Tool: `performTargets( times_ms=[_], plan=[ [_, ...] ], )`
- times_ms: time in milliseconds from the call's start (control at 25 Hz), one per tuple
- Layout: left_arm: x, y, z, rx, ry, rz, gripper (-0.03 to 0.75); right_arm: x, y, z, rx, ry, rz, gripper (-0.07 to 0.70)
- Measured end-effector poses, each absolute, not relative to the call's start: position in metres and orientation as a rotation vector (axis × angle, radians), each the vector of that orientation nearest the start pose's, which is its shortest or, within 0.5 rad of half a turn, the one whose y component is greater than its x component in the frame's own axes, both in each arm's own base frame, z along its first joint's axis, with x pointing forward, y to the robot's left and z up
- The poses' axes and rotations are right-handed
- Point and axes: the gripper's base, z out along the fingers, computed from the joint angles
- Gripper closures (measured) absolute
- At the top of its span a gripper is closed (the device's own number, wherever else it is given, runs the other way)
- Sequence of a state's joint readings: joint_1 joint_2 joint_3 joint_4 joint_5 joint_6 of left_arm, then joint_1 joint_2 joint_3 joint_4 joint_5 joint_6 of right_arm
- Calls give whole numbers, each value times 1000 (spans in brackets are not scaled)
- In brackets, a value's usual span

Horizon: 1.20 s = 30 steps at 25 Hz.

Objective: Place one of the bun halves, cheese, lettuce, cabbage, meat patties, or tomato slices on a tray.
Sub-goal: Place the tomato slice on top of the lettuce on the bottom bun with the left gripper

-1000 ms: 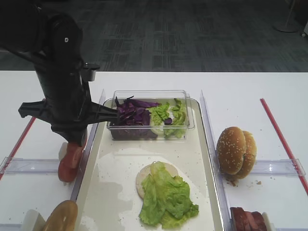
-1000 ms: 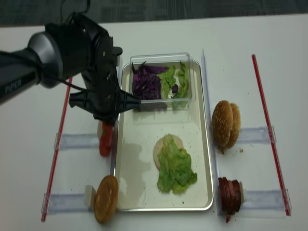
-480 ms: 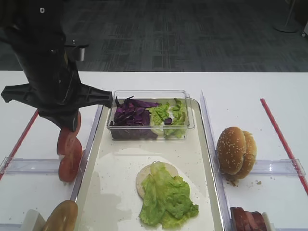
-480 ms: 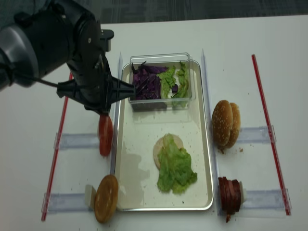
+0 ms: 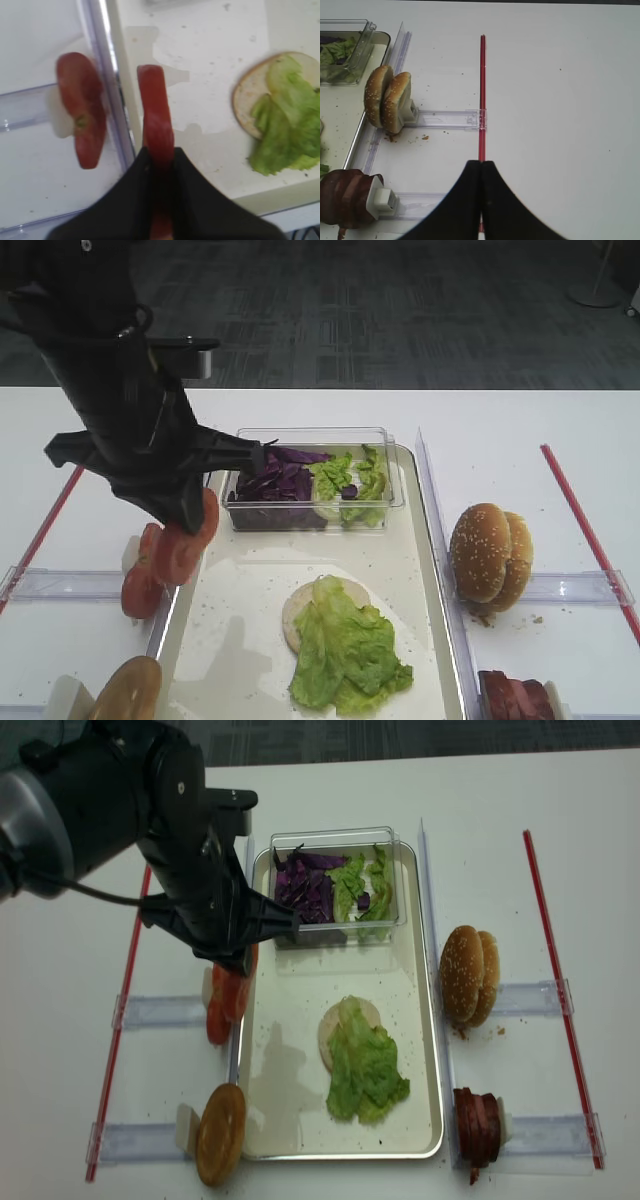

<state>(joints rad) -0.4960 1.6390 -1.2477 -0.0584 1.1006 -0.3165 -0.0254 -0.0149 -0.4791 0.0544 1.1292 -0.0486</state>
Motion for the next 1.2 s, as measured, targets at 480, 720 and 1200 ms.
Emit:
performTargets(
  times_ms=[480, 720, 1200],
  plan=[
    [264, -190, 269, 552, 2918, -793, 680, -8, 5, 266, -29, 2117, 22, 595],
    [261, -201, 277, 613, 2833, -1003, 680, -8, 5, 266, -29, 2117, 22, 595],
    [268, -212, 262, 651, 2813, -1139, 680, -8, 5, 266, -29, 2117, 22, 595]
  ],
)
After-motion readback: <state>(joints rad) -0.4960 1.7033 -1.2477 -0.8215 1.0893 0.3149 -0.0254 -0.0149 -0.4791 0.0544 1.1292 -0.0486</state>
